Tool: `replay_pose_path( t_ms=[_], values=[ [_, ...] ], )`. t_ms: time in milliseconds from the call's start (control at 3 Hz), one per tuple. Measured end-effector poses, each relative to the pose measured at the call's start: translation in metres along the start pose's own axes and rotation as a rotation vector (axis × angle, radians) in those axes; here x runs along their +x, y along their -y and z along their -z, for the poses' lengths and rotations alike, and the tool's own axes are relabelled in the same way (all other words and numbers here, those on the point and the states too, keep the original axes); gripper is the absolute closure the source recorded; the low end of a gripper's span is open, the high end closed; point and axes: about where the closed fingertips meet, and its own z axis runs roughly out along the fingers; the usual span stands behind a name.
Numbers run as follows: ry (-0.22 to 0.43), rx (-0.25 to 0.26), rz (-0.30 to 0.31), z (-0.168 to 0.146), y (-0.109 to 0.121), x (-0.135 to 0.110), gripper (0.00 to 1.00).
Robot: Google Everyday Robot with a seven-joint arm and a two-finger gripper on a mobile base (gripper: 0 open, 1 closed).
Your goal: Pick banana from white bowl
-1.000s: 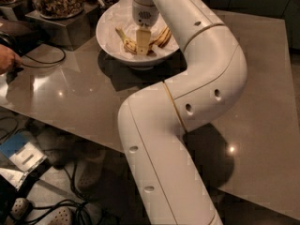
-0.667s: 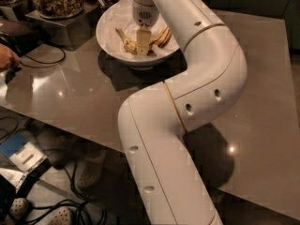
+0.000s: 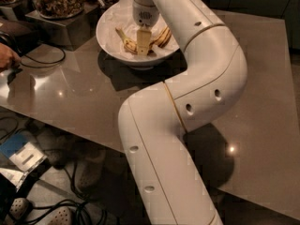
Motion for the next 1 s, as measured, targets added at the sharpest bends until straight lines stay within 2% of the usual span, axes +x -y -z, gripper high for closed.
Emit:
replay_pose_path(
  t_ms=[667,1000],
  values=[
    [0.000,0.000,0.000,0.0000,0.0000,0.0000,0.40],
    [0.000,0.000,0.000,0.0000,0.0000,0.0000,0.59]
  ],
)
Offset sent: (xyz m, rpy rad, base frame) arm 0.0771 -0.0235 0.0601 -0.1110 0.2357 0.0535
